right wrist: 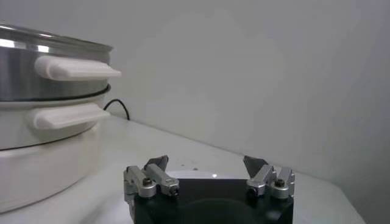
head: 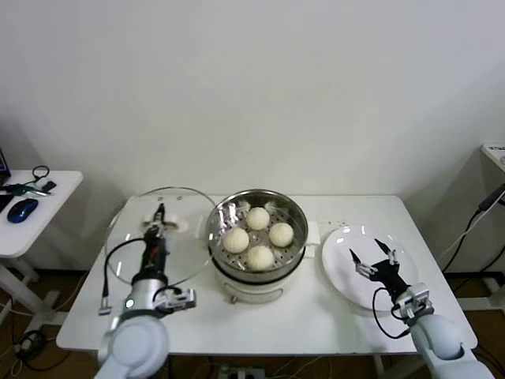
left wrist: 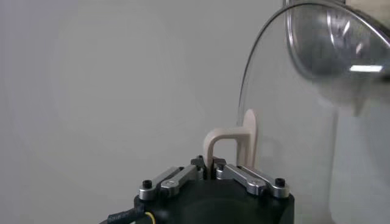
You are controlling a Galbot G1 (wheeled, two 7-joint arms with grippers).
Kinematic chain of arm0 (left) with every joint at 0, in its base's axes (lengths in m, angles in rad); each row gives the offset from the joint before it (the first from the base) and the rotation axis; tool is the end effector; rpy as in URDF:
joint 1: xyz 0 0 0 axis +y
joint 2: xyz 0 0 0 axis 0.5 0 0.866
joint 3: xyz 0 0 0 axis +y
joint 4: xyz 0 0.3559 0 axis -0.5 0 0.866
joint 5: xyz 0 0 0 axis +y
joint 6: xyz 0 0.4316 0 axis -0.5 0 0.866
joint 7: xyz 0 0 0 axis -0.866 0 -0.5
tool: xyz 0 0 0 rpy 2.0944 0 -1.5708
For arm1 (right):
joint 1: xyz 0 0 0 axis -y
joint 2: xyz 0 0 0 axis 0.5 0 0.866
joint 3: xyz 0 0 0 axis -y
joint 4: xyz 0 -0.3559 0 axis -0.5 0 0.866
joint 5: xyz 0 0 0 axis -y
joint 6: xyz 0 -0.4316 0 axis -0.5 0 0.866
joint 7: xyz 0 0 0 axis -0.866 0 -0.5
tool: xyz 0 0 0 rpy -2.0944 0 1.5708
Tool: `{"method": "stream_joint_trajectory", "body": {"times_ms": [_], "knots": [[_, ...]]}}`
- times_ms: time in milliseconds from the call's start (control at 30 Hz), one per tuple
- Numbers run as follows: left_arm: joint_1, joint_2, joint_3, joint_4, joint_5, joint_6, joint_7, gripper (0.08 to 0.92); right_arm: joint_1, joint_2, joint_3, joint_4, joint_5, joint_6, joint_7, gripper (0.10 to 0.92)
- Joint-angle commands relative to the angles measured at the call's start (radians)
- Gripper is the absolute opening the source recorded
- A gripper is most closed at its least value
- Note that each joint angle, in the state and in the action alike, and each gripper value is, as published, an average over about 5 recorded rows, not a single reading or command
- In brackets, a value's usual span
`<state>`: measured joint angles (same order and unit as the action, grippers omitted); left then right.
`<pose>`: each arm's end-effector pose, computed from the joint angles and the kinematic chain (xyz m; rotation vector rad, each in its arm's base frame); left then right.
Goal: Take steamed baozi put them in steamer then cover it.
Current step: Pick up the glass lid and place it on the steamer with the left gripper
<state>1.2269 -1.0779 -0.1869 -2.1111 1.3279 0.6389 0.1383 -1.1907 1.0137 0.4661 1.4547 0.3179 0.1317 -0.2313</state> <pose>0.3123 -0.0444 -0.2354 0.2390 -2.1658 -2.2222 0.3725 -0.1937 -0.4151 0.3942 -2.9290 0.3296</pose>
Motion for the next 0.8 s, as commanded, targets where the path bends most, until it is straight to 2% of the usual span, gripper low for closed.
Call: {"method": "stream_joint_trajectory", "body": {"times_ms": [33, 167, 333, 633, 800], "knots": [[-0.259, -0.149, 0.286, 0.091, 0.158, 0.116, 0.191, 0.150, 0.005, 0.002, 0.005, -0.012, -0.014, 0.000, 0.007, 0.823], [-0.309, -0.234, 0.325, 0.154, 0.188, 0.128, 0.197, 0.150, -0.001, 0.003, 0.013, -0.011, -0.018, 0.002, 0.012, 0.823], [-0.372, -0.290, 0.362, 0.229, 0.193, 0.147, 0.191, 0.150, -0.009, 0.007, 0.024, -0.010, -0.023, 0.004, 0.015, 0.823], [-0.409, -0.348, 0.395, 0.333, 0.195, 0.147, 0.165, 0.150, -0.021, 0.016, 0.039, -0.012, -0.036, 0.008, 0.016, 0.823], [-0.421, -0.358, 0.414, 0.372, 0.179, 0.147, 0.145, 0.150, -0.024, 0.018, 0.042, -0.011, -0.039, 0.009, 0.017, 0.823]]}}
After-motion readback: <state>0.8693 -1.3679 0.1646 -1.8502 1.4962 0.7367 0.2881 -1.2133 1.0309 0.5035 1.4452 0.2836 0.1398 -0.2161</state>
